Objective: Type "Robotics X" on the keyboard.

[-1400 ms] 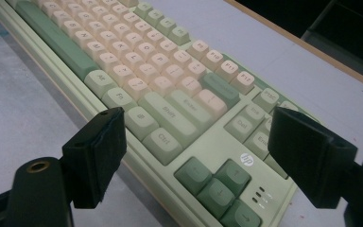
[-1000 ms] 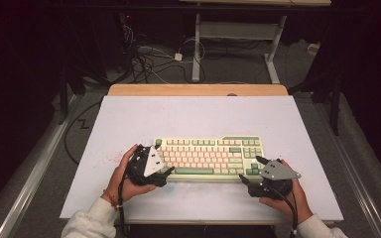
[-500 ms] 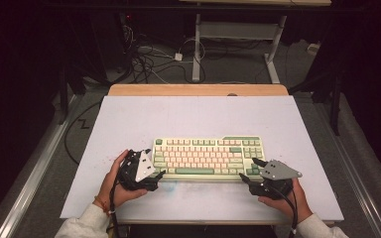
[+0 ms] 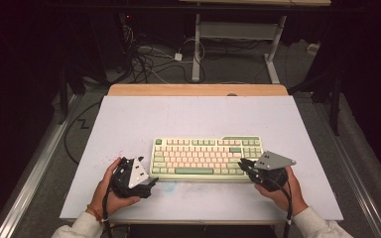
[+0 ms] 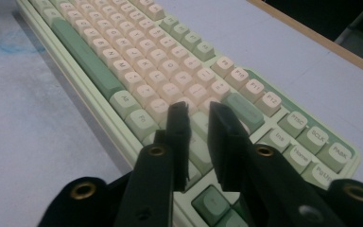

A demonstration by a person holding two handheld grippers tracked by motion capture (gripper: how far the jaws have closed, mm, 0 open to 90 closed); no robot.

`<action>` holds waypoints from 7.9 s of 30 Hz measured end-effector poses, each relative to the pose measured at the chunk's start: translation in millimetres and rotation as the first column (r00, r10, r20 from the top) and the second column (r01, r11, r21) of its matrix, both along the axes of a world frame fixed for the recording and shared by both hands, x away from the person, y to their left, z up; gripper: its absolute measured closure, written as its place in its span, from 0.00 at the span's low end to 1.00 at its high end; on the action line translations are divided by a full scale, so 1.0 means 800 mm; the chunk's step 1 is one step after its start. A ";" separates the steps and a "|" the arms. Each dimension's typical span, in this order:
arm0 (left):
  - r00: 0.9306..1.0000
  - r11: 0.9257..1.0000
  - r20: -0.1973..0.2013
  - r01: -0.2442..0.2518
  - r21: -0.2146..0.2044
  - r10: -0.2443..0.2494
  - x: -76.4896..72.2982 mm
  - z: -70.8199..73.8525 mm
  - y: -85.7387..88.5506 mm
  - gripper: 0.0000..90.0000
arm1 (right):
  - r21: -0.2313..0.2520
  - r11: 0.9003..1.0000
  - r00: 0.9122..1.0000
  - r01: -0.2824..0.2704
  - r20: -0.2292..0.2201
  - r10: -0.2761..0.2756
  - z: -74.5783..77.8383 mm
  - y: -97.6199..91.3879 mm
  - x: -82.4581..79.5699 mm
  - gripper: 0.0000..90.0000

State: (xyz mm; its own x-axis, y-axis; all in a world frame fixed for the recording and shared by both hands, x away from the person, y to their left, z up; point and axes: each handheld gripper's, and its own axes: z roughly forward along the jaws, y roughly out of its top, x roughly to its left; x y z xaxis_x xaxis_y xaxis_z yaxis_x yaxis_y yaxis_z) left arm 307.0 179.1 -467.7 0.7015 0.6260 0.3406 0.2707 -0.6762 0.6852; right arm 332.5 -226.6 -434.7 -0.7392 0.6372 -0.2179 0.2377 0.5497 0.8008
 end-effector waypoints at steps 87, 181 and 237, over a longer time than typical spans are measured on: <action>0.997 0.999 -0.061 -0.037 -0.012 0.036 -0.004 -0.007 0.008 0.22 | 0.078 0.996 0.996 -0.031 0.084 0.025 0.021 0.060 0.032 0.27; 0.963 0.996 -0.260 0.055 -0.066 -0.071 0.113 0.031 -0.140 0.97 | -0.015 0.999 0.995 0.033 0.090 -0.032 -0.025 -0.009 -0.030 0.29; 0.990 0.994 -0.114 0.070 -0.084 -0.079 0.085 0.051 -0.116 0.62 | -0.015 0.999 0.995 0.032 0.093 -0.031 -0.022 -0.010 -0.031 0.29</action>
